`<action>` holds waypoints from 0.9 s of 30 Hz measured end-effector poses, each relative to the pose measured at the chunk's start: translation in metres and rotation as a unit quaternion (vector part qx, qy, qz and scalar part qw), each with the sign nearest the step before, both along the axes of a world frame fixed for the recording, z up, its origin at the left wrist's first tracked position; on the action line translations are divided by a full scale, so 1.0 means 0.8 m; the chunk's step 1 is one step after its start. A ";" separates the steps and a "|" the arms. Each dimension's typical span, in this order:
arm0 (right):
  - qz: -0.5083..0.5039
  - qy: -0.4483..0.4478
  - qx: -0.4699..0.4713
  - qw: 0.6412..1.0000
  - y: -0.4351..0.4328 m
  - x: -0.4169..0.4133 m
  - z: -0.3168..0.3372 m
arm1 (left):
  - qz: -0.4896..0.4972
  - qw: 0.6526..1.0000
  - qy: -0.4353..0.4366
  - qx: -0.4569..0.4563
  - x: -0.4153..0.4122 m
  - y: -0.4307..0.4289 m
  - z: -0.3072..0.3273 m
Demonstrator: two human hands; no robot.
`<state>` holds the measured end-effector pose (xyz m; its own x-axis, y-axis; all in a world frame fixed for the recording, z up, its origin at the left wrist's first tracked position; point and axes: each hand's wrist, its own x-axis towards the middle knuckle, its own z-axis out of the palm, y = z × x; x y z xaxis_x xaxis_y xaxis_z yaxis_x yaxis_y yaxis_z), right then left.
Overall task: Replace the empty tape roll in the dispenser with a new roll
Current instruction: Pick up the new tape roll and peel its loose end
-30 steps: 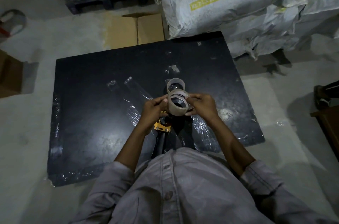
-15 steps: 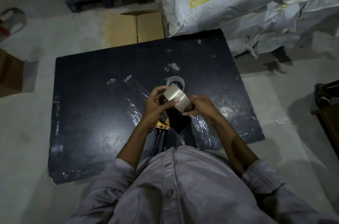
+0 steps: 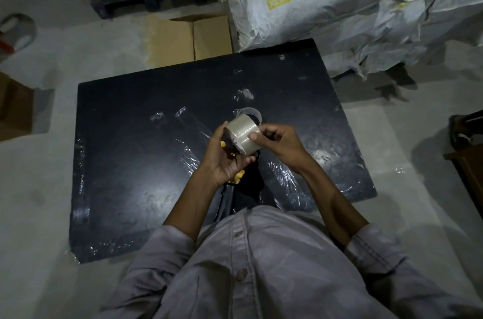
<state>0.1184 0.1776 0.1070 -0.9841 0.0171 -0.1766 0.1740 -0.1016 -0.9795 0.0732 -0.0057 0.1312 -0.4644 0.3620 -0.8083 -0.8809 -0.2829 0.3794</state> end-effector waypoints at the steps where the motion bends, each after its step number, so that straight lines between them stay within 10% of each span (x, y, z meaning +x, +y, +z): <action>1: 0.007 -0.001 -0.005 1.000 0.001 0.000 0.000 | -0.014 1.000 -0.020 0.006 0.001 0.000 0.001; 9: -0.049 -0.036 -0.008 0.998 -0.001 0.002 -0.007 | -0.165 0.964 0.178 -0.107 -0.003 -0.006 -0.008; 20: -0.017 -0.032 -0.056 0.998 -0.007 -0.005 0.001 | -0.135 0.989 -0.037 0.039 -0.001 -0.009 -0.003; 27: -0.056 -0.032 -0.079 0.995 -0.011 -0.001 -0.006 | -0.187 0.967 0.139 -0.104 -0.002 -0.006 0.000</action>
